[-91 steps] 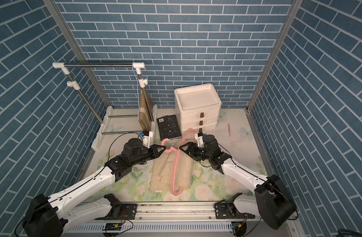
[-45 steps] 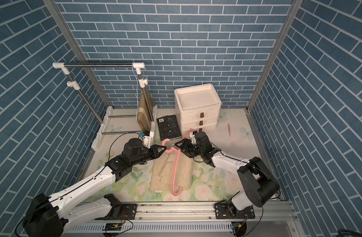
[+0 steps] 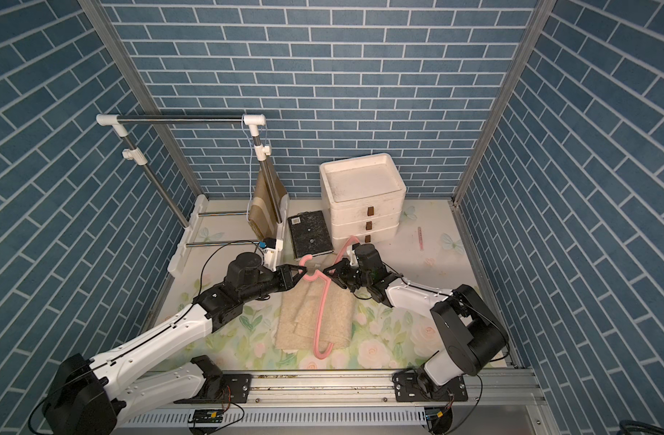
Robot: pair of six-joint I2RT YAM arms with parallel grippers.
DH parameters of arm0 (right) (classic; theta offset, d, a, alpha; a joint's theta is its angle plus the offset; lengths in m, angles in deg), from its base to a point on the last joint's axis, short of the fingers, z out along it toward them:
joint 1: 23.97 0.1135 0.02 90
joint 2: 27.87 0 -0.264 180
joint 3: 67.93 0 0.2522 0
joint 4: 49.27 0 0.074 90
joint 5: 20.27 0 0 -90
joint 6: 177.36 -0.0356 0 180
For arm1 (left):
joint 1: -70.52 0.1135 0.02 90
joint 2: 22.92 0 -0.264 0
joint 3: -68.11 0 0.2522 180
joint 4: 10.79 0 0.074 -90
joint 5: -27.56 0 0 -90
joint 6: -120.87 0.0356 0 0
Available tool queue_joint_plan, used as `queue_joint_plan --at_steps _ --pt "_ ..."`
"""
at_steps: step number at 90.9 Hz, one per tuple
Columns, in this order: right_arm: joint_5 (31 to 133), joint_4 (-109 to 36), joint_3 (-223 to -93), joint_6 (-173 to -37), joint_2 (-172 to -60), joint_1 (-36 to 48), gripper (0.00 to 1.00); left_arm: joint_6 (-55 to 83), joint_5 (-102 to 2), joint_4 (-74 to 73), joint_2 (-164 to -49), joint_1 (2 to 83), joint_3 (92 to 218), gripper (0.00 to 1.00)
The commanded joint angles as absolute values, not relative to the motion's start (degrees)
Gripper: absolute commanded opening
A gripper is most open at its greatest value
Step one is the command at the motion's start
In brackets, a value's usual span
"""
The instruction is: Hang the scarf on the hanger
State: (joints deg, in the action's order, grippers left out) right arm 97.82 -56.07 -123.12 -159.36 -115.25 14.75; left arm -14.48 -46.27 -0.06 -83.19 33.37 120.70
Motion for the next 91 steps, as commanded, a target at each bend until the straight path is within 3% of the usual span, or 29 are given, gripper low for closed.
queue_joint_plan --at_steps 1,8,18,37,91 --pt "98.2 -55.92 -121.37 -157.8 -112.86 14.58 0.07 -12.83 -48.75 3.6 -80.11 34.75 122.71 0.46" --pt "98.25 -56.19 -120.51 -157.63 -111.97 14.17 0.06 -13.29 -50.33 6.16 -78.15 36.45 122.22 0.59" --pt "98.44 -57.18 -119.05 -157.41 -110.61 13.43 0.05 -14.89 -49.19 7.63 -74.74 40.22 119.8 0.65" --pt "99.9 -60.04 -116.84 -157.45 -109.29 12.58 0.03 -19.84 -37.62 -1.61 -76.05 45.37 112.35 0.68" --pt "100.94 -62.52 -116.41 -157.76 -109.51 12.41 0.01 -12.16 -23.95 -14.15 -107.69 44.45 119.36 0.73"
